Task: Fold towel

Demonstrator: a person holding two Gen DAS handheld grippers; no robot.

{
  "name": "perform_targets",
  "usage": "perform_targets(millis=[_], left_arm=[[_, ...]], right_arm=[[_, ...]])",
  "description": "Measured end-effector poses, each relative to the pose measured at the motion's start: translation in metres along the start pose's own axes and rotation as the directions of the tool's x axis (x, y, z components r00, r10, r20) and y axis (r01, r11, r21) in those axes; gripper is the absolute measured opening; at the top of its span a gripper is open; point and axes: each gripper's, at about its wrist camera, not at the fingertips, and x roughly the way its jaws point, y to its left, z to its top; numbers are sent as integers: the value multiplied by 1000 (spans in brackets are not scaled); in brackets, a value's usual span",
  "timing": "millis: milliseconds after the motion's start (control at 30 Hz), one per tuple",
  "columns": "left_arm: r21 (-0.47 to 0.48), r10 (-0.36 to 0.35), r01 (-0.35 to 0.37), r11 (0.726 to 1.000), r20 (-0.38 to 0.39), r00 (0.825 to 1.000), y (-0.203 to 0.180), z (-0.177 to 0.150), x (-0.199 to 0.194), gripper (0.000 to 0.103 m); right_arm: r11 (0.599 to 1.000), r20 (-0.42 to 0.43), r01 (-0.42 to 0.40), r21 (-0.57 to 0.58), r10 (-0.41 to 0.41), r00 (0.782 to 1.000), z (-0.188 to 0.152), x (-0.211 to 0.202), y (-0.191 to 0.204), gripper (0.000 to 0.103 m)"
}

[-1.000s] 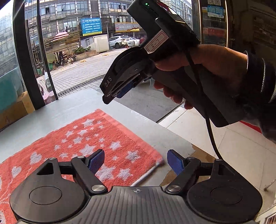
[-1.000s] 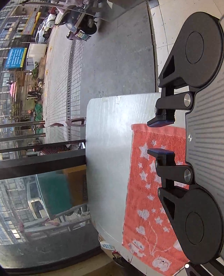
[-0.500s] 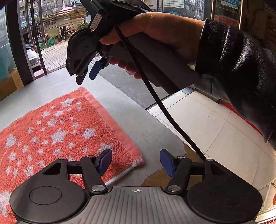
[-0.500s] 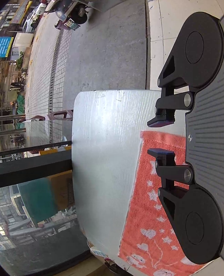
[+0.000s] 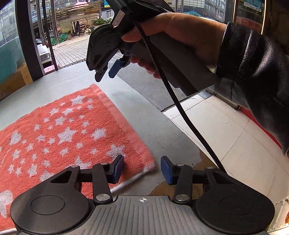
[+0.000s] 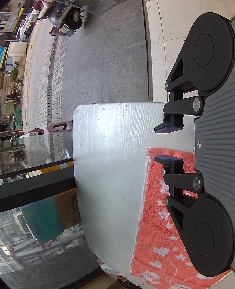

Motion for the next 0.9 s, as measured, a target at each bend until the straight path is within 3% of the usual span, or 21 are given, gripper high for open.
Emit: perform_targets(millis=[533,600,900], left_arm=[[-14,35,-35,999,9,999,3,-2,-2,19],[-21,39,-38,999,11,999,5,-2,-1,11],[-67,25,-24,997,7,1000,11,-1,-1,10]], right_arm=[[998,-9,46,33,-46,999,3,1,-10,28],[999,-17,43,30,-43,999,3,4,-9,28],[995,-79,30,94,-23,997,10,23,-9,28]])
